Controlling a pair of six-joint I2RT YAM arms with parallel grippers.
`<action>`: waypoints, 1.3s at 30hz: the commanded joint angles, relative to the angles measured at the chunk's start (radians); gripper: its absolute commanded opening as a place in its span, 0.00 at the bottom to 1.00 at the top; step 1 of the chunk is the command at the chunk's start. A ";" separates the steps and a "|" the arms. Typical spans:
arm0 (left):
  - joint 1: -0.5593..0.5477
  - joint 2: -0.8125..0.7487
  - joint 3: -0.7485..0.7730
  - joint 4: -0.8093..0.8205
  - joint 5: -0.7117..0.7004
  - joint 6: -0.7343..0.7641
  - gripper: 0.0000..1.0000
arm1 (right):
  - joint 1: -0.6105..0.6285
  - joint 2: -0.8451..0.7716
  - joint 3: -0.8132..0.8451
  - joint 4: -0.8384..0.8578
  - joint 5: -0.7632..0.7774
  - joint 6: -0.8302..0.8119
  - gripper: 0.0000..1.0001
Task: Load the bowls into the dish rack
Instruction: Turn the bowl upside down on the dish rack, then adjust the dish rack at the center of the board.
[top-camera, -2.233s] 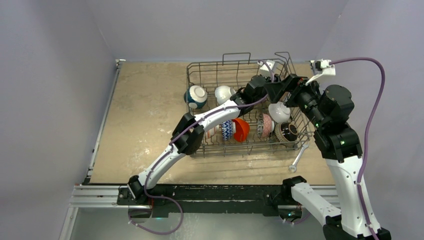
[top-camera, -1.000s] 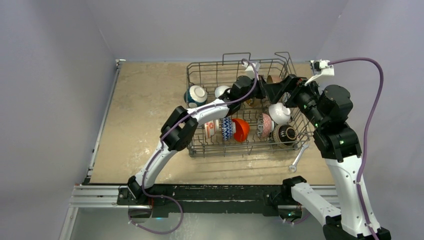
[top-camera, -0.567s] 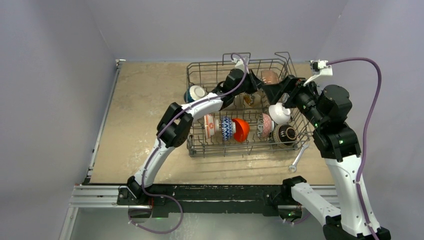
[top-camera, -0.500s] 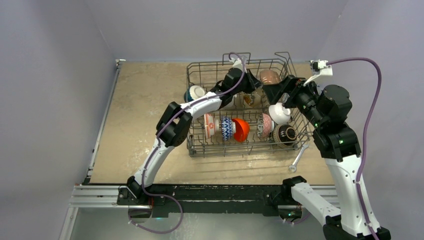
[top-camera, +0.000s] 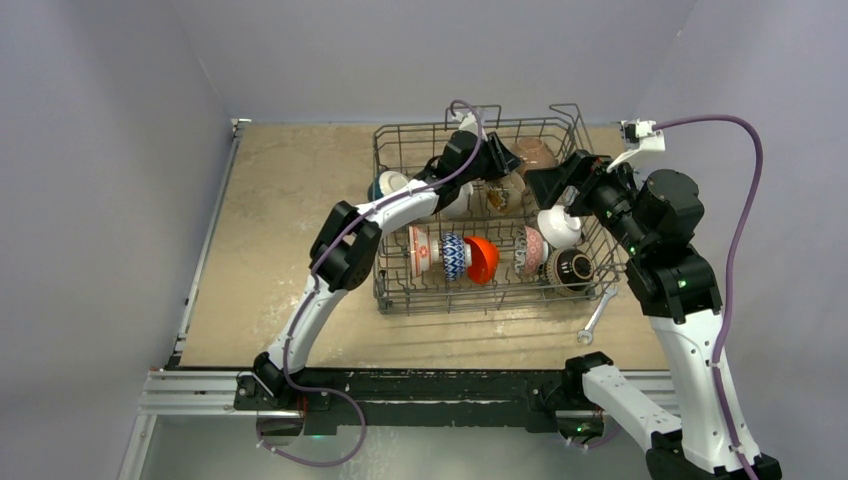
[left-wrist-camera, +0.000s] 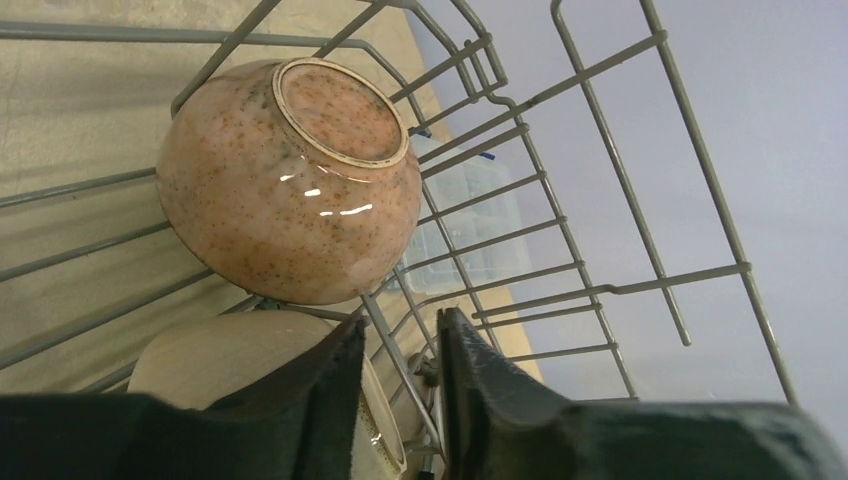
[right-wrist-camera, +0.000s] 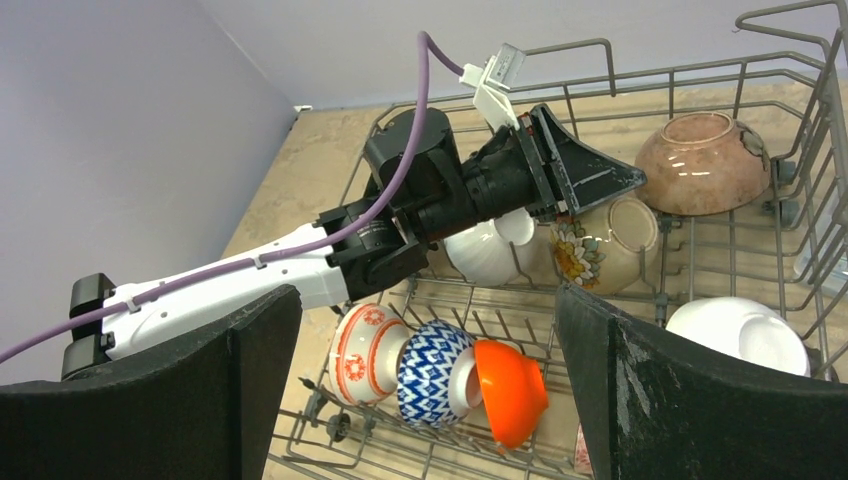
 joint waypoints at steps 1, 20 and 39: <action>-0.004 -0.082 -0.021 0.103 0.019 0.028 0.35 | -0.001 0.003 -0.006 0.039 -0.026 -0.012 0.99; 0.231 -0.736 -0.606 0.123 -0.011 0.320 0.91 | -0.003 0.125 0.007 0.097 -0.177 -0.024 0.99; 0.425 -1.483 -1.360 -0.277 -0.310 0.462 0.99 | -0.282 0.381 0.017 0.242 -0.173 0.033 0.99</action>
